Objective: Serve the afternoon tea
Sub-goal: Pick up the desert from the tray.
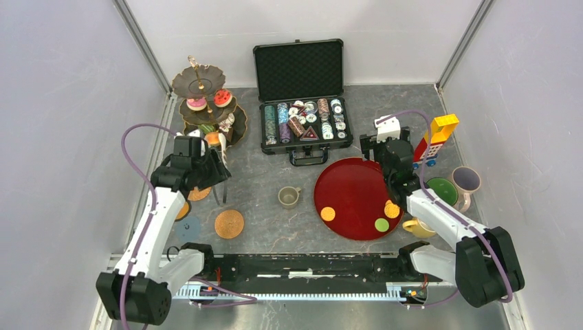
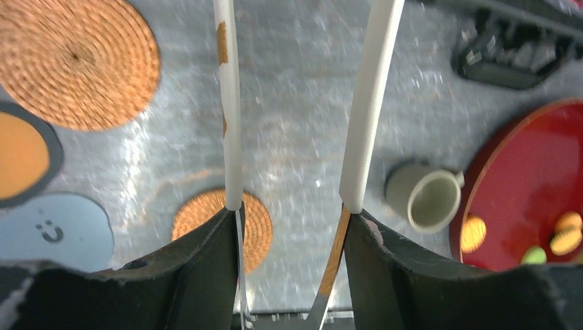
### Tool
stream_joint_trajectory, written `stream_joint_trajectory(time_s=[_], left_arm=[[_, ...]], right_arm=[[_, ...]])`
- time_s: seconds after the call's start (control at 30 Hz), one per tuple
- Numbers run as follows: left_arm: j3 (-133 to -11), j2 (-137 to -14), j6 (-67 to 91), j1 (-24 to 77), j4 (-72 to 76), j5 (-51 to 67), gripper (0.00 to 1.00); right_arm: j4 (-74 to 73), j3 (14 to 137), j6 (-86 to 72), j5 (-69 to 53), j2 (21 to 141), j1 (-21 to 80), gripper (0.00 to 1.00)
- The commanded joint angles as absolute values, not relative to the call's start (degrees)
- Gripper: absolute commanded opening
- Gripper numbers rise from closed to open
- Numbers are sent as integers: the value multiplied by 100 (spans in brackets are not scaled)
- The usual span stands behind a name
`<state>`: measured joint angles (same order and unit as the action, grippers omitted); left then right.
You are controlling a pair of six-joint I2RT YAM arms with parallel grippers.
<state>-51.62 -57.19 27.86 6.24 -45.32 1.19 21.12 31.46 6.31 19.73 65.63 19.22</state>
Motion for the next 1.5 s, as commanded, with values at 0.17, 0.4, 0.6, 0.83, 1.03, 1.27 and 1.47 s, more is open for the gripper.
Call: stream_joint_trajectory(time_s=[0.17, 0.4, 0.6, 0.83, 1.03, 1.27, 1.47], left_arm=[[-6126, -5415, 2186, 669, -5958, 2169, 57], [-7030, -6116, 2550, 2528, -6145, 1728, 57], [-7949, -7249, 2654, 3941, -6413, 1303, 56], [-8963, -8721, 2822, 5170, -6660, 1049, 56], [-9575, -9876, 2835, 5939, -6789, 834, 57], [-10178, -10808, 2681, 6377, -7035, 505, 56], [-10415, -11269, 2560, 6550, -7380, 190, 56]], right_arm=[[1776, 3486, 764, 2205, 6583, 1934, 98], [1677, 3447, 863, 2347, 6354, 1931, 98], [1621, 3448, 931, 2452, 6352, 1933, 98], [1628, 3425, 949, 2513, 6264, 1933, 98], [1624, 3398, 996, 2554, 6248, 1936, 98], [1637, 3365, 1073, 2494, 6224, 1933, 98], [1768, 3230, 1103, 2446, 6031, 1935, 98]])
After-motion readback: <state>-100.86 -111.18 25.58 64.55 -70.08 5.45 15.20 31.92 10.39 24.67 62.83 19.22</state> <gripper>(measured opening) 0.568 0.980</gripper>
